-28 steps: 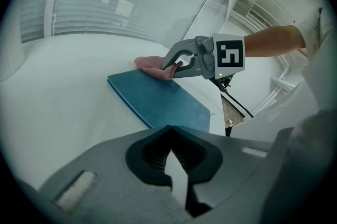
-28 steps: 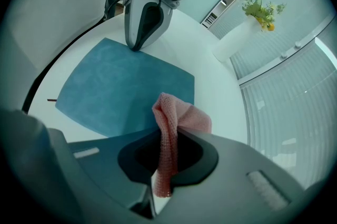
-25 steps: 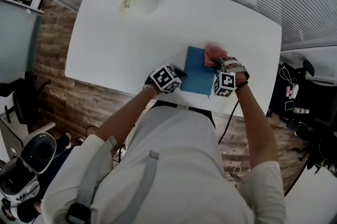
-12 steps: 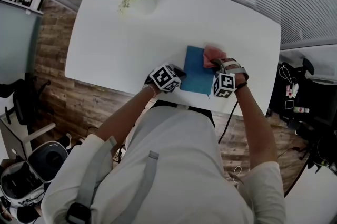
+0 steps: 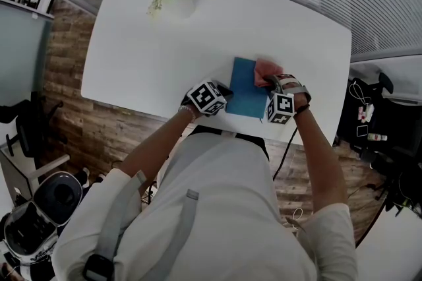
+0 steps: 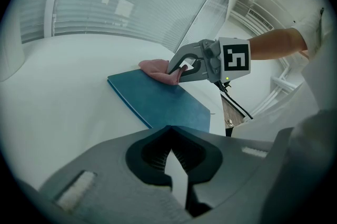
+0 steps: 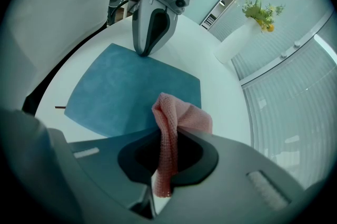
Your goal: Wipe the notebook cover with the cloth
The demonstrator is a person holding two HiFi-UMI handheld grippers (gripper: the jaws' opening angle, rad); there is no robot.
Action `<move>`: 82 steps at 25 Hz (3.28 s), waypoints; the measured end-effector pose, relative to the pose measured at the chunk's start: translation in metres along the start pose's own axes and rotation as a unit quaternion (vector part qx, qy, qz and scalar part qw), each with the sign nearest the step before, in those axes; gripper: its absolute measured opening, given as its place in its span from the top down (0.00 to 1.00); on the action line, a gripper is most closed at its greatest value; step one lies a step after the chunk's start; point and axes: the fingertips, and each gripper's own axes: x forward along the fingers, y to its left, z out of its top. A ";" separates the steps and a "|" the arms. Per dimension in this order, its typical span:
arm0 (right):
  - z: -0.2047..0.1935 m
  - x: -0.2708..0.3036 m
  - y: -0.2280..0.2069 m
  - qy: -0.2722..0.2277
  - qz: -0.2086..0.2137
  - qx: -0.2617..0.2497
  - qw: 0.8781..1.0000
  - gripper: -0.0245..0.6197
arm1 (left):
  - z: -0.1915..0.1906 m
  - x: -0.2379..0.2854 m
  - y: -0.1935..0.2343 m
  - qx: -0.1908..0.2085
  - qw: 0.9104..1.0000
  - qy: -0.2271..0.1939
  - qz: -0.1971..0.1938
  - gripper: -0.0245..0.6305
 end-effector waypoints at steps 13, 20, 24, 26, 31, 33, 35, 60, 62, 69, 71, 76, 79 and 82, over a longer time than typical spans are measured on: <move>-0.003 0.002 0.009 -0.002 -0.004 -0.001 1.000 0.95 | -0.001 0.000 0.000 -0.002 1.000 0.002 -0.001 0.96; -0.003 0.002 0.011 -0.003 -0.005 0.001 1.000 0.95 | 0.000 0.000 0.001 -0.002 1.000 0.002 -0.002 0.96; -0.001 0.000 0.013 -0.006 -0.003 0.004 1.000 0.95 | -0.001 0.000 0.001 -0.003 1.000 0.002 -0.003 0.96; 0.001 -0.001 0.014 -0.007 -0.001 0.006 1.000 0.95 | -0.001 0.000 0.002 -0.003 1.000 0.003 -0.003 0.96; 0.004 -0.006 0.015 -0.012 -0.002 0.008 1.000 0.95 | 0.000 0.000 0.000 -0.004 1.000 0.002 -0.005 0.96; 0.004 -0.005 0.016 -0.012 -0.004 0.008 1.000 0.95 | 0.000 0.000 0.001 -0.004 1.000 0.002 -0.004 0.96; 0.002 -0.004 0.018 -0.012 -0.005 0.009 1.000 0.95 | -0.001 -0.001 0.001 -0.004 1.000 0.003 -0.004 0.96; 0.006 -0.011 0.038 -0.023 -0.005 0.014 1.000 0.95 | -0.001 0.000 0.000 -0.005 1.000 0.004 -0.006 0.96; 0.007 -0.012 0.040 -0.024 -0.004 0.013 1.000 0.95 | -0.001 0.000 0.000 -0.005 1.000 0.003 -0.006 0.96; 0.010 -0.016 0.048 -0.029 -0.002 0.014 0.999 0.95 | -0.001 -0.001 -0.001 -0.005 1.000 0.004 -0.004 0.96; 0.010 -0.017 0.050 -0.030 -0.001 0.014 0.999 0.95 | -0.001 -0.001 0.000 -0.005 1.000 0.004 -0.004 0.96; 0.012 -0.019 0.055 -0.033 0.002 0.015 0.999 0.95 | 0.000 0.000 -0.001 -0.006 1.000 0.004 -0.005 0.96; 0.012 -0.020 0.057 -0.033 0.002 0.015 0.999 0.95 | 0.000 -0.001 -0.001 -0.006 1.000 0.004 -0.004 0.96; 0.015 -0.023 0.058 -0.035 0.004 0.017 0.999 0.95 | 0.000 -0.001 -0.001 -0.005 1.000 0.003 -0.005 0.96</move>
